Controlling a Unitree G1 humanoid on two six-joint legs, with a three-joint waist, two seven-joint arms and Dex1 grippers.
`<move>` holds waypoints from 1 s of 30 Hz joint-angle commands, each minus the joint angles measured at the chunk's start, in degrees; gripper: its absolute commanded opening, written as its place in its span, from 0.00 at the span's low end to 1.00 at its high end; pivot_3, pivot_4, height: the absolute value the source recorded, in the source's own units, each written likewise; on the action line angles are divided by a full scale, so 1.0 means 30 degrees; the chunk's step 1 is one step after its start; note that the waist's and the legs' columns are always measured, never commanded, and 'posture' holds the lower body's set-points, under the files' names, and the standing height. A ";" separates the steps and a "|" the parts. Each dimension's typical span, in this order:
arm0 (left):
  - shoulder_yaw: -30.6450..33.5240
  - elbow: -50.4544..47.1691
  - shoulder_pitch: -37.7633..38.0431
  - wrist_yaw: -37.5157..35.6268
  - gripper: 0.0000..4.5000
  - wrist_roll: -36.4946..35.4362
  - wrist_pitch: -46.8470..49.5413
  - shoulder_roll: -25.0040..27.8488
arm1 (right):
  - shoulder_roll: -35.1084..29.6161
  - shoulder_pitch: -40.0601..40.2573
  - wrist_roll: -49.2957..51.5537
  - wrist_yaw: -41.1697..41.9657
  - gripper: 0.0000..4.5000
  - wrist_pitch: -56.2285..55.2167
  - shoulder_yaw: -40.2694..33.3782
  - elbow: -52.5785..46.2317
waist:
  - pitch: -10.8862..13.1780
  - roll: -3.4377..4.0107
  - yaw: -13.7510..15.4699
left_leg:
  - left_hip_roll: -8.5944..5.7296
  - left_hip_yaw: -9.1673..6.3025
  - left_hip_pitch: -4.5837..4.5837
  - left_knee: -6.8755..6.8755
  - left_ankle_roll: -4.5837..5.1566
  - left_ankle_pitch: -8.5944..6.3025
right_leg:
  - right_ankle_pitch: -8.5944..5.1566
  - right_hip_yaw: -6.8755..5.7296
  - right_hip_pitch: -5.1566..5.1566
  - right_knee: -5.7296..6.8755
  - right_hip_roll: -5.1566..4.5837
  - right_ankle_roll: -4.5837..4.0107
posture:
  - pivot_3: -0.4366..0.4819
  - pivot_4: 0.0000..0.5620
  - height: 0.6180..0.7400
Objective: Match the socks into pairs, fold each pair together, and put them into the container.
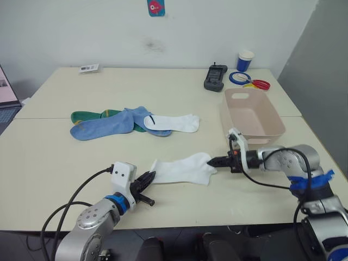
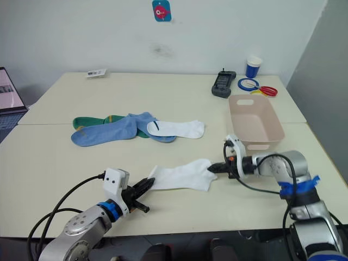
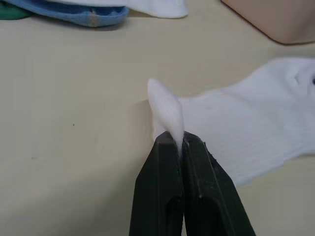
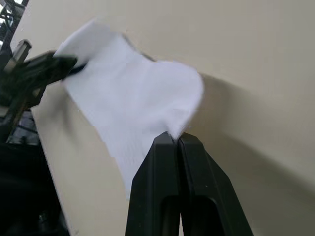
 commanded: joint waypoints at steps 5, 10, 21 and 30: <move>-0.0568 0.0052 0.0589 0.1316 0.00 0.1634 -0.2518 -0.0762 | -0.0426 -0.1445 -0.2015 0.3787 0.15 -0.2106 0.2244 0.2642 | -0.0011 -0.0016 0.0105 | -0.0016 -0.0002 -0.0032 0.0001 0.0002 -0.0001 | -0.0015 0.0004 -0.0003 -0.0015 -0.0024 -0.0023 | 0.48 0.27 1.00; 0.0015 0.1325 0.1020 0.0456 0.29 0.1473 -0.3731 -0.0398 | -0.0832 -0.0829 -0.2405 0.4069 0.54 -0.2533 0.1789 0.1514 | -0.0010 -0.0015 0.0082 | 0.0006 -0.0023 -0.0020 0.0000 0.0002 -0.0001 | -0.0014 -0.0019 -0.0003 -0.0005 -0.0026 -0.0025 | 0.48 0.27 1.00; 0.4332 0.4358 0.1234 -0.8564 0.92 -0.0618 -0.6401 0.7163 | -0.3887 0.3404 -0.5255 0.6316 0.94 -1.1579 0.1713 -0.6228 | 0.0014 -0.0015 0.0061 | 0.0028 -0.0078 -0.0013 -0.0015 0.0000 -0.0002 | -0.0037 -0.0081 -0.0023 -0.0002 -0.0025 -0.0061 | 0.48 0.27 1.00; 0.0539 1.0477 -0.4316 -1.4902 0.92 0.3909 -2.0005 0.9976 | -0.2874 0.5275 -1.2199 0.6714 0.94 -2.4517 0.5068 -0.3681 | 0.0032 0.0023 0.0142 | 0.0002 0.0092 -0.0014 -0.0020 -0.0008 0.0000 | -0.0043 -0.0006 -0.0026 -0.0029 -0.0040 -0.0067 | 0.48 0.27 1.00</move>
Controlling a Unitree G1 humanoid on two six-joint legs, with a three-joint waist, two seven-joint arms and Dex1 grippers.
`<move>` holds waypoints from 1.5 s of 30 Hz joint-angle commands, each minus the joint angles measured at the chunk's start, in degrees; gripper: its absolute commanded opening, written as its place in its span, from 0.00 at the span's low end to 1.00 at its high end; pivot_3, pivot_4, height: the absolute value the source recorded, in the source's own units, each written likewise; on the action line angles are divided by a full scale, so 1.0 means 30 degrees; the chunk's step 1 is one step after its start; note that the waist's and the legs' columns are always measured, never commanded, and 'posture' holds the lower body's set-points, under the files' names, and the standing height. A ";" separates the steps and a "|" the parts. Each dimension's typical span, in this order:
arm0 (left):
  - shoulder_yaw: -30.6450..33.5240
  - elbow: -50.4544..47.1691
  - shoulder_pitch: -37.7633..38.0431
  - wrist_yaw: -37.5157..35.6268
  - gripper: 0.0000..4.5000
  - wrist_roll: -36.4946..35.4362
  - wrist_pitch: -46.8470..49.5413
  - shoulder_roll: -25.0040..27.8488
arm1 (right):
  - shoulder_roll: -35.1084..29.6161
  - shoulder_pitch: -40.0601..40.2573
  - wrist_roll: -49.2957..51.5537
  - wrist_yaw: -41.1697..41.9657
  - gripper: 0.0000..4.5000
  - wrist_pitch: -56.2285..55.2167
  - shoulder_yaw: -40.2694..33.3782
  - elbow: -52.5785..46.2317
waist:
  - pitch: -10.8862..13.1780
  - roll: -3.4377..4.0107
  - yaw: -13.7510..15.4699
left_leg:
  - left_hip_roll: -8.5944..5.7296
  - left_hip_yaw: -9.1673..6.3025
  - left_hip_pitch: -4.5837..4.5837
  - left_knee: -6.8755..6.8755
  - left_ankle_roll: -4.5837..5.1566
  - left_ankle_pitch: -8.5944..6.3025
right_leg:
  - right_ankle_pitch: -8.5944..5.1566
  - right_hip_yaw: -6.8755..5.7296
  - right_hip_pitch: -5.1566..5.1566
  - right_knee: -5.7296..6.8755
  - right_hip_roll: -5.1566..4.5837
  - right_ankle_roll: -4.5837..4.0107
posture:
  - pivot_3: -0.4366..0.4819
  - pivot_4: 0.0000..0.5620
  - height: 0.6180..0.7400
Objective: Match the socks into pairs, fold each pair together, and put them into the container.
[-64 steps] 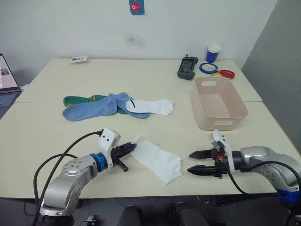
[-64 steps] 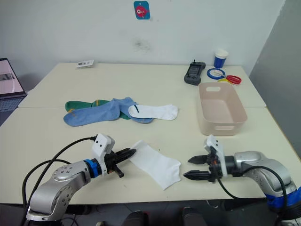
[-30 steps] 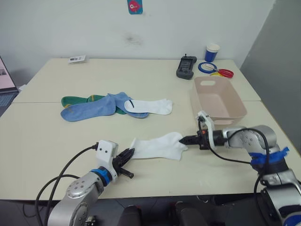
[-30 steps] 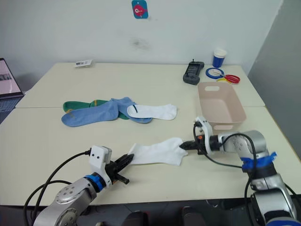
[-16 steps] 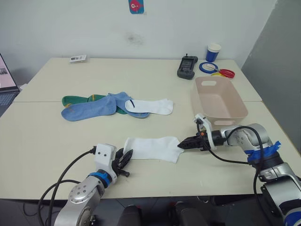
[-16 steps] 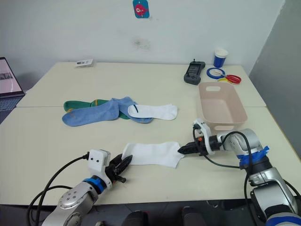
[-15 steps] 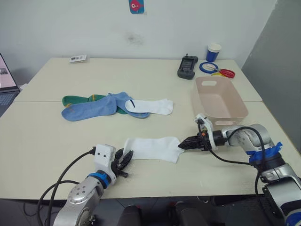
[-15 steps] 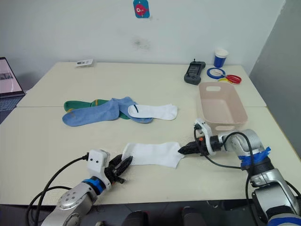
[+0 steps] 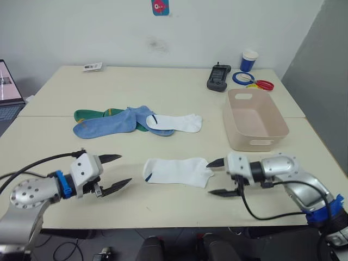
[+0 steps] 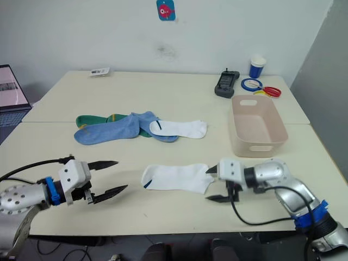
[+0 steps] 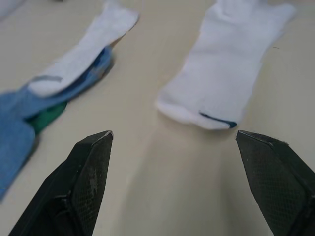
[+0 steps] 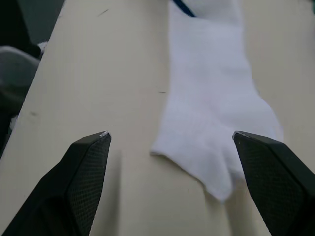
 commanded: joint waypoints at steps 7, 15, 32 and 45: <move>-0.4206 0.4935 -0.3570 -0.0676 0.92 0.4203 -0.7725 -0.0833 | 0.1251 -0.0562 -0.3344 -0.0830 0.94 -0.4229 0.0430 0.3032 | -0.0001 -0.0006 -0.0050 | 0.0038 0.0053 0.0036 -0.0001 0.0001 0.0000 | 0.0025 0.0028 -0.0012 0.0034 0.0000 0.0034 | 0.48 0.27 1.00; -0.5666 0.7318 -0.5049 0.1250 0.58 0.6319 -0.8877 -0.1551 | 0.2071 -0.1433 -0.3966 -0.0766 0.43 -0.5058 0.0321 0.4190 | -0.0019 0.0002 -0.0025 | 0.0045 0.0067 0.0072 0.0002 0.0003 0.0001 | 0.0037 0.0027 0.0020 0.0049 0.0008 0.0046 | 0.48 0.27 1.00; -0.5420 -0.0166 -0.1457 -0.1135 0.00 -0.0113 -0.4703 0.0575 | 0.1145 -0.0509 0.1738 0.3060 0.00 -0.0684 -0.0912 -0.0747 | -0.0009 0.0003 -0.0064 | 0.0087 0.0061 0.0045 0.0002 0.0002 0.0001 | 0.0038 0.0057 0.0002 0.0043 -0.0005 0.0048 | 0.48 0.27 1.00; -0.2269 -0.6145 0.1041 -0.2000 0.00 -1.0414 1.2279 0.6883 | -0.0987 -0.0845 1.2536 0.1992 0.00 1.5170 -0.2617 -0.5908 | 0.0022 0.0032 -0.0119 | 0.0109 0.0042 0.0090 -0.0002 0.0001 0.0001 | 0.0021 0.0018 0.0021 0.0050 0.0007 0.0026 | 0.48 0.27 1.00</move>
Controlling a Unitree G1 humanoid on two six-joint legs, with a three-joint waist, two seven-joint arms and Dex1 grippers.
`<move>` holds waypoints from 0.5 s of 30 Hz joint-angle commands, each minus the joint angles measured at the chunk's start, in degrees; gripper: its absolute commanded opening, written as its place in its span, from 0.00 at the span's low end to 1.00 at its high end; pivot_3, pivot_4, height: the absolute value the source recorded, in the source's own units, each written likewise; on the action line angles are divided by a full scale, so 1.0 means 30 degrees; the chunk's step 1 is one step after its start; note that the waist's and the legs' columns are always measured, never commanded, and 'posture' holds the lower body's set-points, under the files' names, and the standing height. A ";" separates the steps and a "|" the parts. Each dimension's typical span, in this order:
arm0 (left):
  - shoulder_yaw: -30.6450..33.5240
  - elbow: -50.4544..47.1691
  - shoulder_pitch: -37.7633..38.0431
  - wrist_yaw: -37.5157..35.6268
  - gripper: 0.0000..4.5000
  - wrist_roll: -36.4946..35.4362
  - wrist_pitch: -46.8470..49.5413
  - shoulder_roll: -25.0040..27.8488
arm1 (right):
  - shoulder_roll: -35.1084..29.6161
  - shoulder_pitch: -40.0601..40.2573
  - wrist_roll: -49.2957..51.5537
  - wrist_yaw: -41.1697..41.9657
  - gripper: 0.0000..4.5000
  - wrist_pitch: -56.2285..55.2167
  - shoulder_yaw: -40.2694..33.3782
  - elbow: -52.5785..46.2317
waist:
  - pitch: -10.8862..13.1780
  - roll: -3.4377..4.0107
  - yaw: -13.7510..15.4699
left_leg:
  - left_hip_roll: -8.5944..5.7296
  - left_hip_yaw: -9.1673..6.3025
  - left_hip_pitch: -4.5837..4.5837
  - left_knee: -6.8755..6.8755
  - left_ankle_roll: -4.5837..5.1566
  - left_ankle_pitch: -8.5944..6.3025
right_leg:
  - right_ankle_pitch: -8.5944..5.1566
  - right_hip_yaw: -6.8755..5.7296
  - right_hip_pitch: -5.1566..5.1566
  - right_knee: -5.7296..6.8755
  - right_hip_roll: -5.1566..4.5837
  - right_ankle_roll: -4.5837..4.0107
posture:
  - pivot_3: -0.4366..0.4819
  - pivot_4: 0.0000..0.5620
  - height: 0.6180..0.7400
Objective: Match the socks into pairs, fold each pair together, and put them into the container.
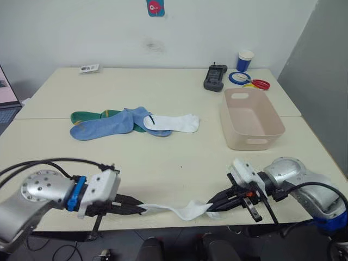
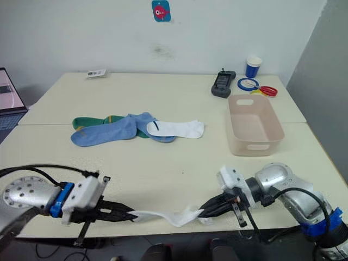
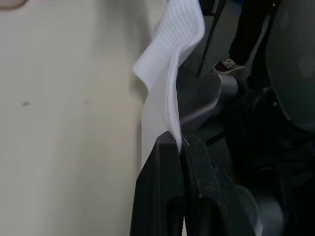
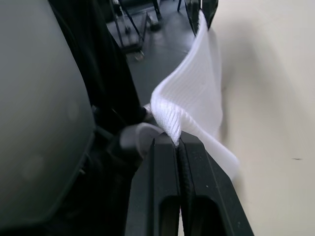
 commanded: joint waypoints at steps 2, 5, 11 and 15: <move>-0.0939 0.1620 -0.2077 -0.0015 0.00 -0.0096 0.3350 -0.0535 | 0.1146 -0.1028 0.1131 -0.1316 0.00 0.2620 -0.0241 0.1306 | 0.0008 0.0003 0.0021 | -0.0002 -0.0020 -0.0008 0.0001 0.0000 0.0000 | -0.0003 -0.0014 -0.0003 -0.0003 0.0013 -0.0005 | 0.48 0.27 1.00; -0.3669 0.5235 -0.5229 -0.0499 0.00 0.3356 0.3093 -0.2187 | 0.2312 -0.2422 -0.0926 -0.1310 0.00 0.1884 0.0800 0.5057 | 0.0005 0.0015 0.0042 | -0.0054 -0.0023 -0.0005 0.0003 0.0001 0.0000 | -0.0002 -0.0017 -0.0001 0.0002 0.0046 -0.0004 | 0.48 0.27 1.00; -0.4641 0.8546 -0.8360 -0.0259 0.00 0.5697 0.2803 -0.5062 | 0.3585 -0.4167 -0.3066 -0.0950 0.00 0.0609 0.1261 0.8935 | 0.0003 -0.0009 0.0074 | -0.0084 -0.0002 -0.0147 0.0025 0.0006 -0.0002 | 0.0003 0.0001 -0.0097 -0.0020 0.0051 0.0011 | 0.48 0.27 1.00; -0.4942 1.0545 -0.9779 0.0248 0.00 0.7266 0.2058 -0.6698 | 0.4302 -0.5068 -0.4289 -0.0767 0.00 -0.0528 0.1324 1.1271 | 0.0001 -0.0010 0.0065 | -0.0085 -0.0009 -0.0154 0.0019 0.0011 -0.0005 | 0.0002 0.0011 -0.0108 -0.0011 0.0048 0.0013 | 0.48 0.27 1.00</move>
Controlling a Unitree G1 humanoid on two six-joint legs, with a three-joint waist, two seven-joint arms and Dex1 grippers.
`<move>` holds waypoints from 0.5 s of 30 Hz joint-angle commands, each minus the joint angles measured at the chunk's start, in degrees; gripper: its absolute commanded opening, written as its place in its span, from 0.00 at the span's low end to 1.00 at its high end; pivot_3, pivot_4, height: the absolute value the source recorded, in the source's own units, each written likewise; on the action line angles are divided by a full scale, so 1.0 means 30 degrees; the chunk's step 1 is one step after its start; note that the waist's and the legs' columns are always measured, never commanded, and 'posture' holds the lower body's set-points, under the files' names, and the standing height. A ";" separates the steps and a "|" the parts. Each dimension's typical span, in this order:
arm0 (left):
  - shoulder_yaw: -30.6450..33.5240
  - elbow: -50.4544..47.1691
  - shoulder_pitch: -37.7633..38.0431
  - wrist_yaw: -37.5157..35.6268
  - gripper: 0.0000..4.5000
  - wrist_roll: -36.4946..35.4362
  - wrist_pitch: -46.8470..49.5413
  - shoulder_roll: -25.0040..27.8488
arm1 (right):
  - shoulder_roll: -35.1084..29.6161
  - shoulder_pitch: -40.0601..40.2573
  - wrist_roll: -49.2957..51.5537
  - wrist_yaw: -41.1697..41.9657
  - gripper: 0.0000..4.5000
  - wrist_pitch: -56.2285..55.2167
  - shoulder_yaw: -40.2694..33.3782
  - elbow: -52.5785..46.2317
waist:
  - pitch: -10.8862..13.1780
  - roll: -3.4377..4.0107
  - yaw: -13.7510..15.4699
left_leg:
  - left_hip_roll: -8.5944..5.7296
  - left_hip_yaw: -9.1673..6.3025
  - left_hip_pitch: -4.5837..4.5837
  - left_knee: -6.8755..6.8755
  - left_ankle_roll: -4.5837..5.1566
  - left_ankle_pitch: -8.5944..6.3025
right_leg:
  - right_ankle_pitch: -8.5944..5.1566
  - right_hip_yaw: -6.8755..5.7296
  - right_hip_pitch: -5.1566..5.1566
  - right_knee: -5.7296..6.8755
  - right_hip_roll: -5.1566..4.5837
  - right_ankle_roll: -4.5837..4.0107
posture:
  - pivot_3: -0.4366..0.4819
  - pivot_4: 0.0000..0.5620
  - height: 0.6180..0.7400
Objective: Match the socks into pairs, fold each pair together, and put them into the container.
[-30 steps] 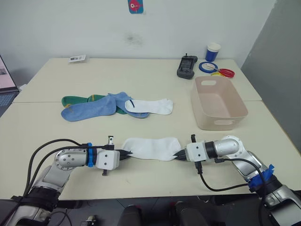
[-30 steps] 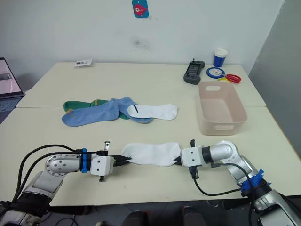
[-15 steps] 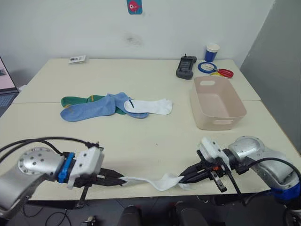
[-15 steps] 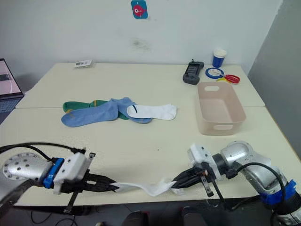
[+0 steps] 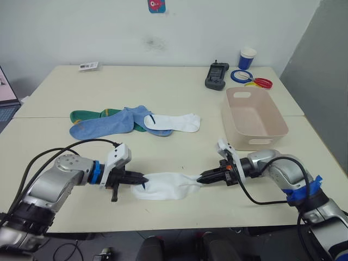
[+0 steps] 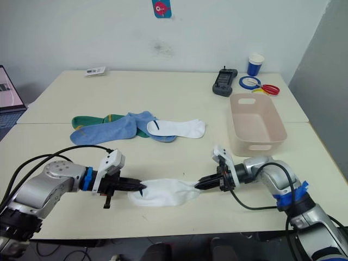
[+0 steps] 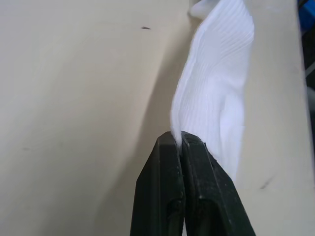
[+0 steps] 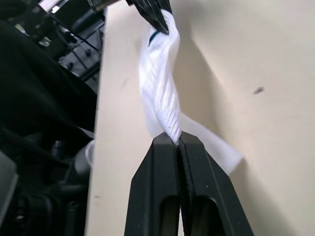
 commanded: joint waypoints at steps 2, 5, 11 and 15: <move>-0.0066 0.1734 -0.1258 0.0494 0.00 0.1320 -0.0522 -0.1534 | 0.0769 -0.0987 -0.1176 0.0347 0.00 -0.1503 -0.0358 0.2101 | -0.0001 -0.0003 -0.0020 | 0.0002 -0.0001 0.0007 0.0000 0.0002 -0.0001 | 0.0000 -0.0003 0.0002 0.0007 0.0002 0.0000 | 0.48 0.27 1.00; -0.0295 0.2475 -0.1696 0.0281 0.00 0.2529 -0.1298 -0.1879 | 0.1330 -0.1625 -0.1698 0.0270 0.00 -0.1945 -0.0661 0.3472 | -0.0001 -0.0002 -0.0050 | 0.0004 -0.0010 0.0010 0.0004 0.0002 0.0000 | 0.0000 -0.0002 0.0008 0.0017 0.0005 0.0000 | 0.48 0.27 1.00; 0.0470 0.3585 -0.2120 0.0758 0.14 0.3187 -0.2508 -0.2791 | 0.1894 -0.2011 -0.2550 -0.0251 0.15 -0.3211 -0.1503 0.4763 | -0.0002 -0.0001 -0.0025 | 0.0002 -0.0007 0.0022 0.0008 0.0000 0.0001 | 0.0001 0.0002 0.0022 0.0022 -0.0005 0.0000 | 0.48 0.27 1.00; 0.1877 0.4397 -0.2400 0.1993 0.42 0.3125 -0.2765 -0.2923 | 0.1708 -0.1928 -0.2635 -0.1262 0.47 -0.3529 -0.3049 0.4621 | -0.0001 -0.0001 -0.0020 | -0.0001 -0.0007 0.0021 0.0013 -0.0001 0.0002 | 0.0006 0.0004 0.0023 0.0032 -0.0009 0.0007 | 0.48 0.27 1.00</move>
